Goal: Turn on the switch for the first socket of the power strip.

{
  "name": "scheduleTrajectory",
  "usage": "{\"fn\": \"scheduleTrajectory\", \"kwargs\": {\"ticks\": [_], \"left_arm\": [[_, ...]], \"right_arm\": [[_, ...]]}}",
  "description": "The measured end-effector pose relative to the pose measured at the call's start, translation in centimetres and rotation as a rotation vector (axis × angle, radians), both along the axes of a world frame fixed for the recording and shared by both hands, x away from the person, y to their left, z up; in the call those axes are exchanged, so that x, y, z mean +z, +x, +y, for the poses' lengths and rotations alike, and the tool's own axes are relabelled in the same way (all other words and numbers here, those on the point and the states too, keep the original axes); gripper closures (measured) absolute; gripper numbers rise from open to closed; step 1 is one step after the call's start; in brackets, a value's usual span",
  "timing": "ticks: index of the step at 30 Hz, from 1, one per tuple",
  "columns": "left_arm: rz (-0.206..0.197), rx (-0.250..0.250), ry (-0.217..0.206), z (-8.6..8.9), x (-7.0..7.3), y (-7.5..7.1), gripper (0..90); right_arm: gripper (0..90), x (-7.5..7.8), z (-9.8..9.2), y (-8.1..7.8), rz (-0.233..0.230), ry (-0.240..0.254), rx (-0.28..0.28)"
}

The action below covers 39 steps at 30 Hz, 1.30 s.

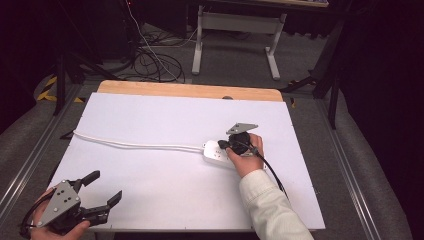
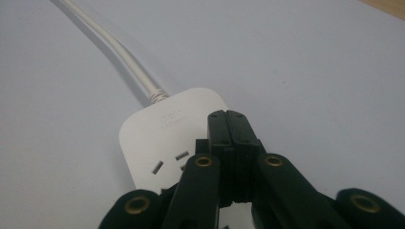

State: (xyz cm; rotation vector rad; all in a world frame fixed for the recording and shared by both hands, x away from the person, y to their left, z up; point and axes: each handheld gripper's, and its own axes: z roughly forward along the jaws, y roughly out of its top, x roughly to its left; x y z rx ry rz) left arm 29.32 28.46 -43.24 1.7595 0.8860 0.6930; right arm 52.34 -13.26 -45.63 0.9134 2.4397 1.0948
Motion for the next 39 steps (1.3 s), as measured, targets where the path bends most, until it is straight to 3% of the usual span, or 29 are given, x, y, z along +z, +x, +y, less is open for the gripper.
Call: {"fn": "scheduleTrajectory", "kwargs": {"ticks": [39], "left_arm": [[-0.002, 0.002, 0.001, 0.02, 0.06, -0.07, 15.1]], "right_arm": [[90.0, -0.40, 0.47, -0.18, -0.013, -0.027, -0.019]]}}
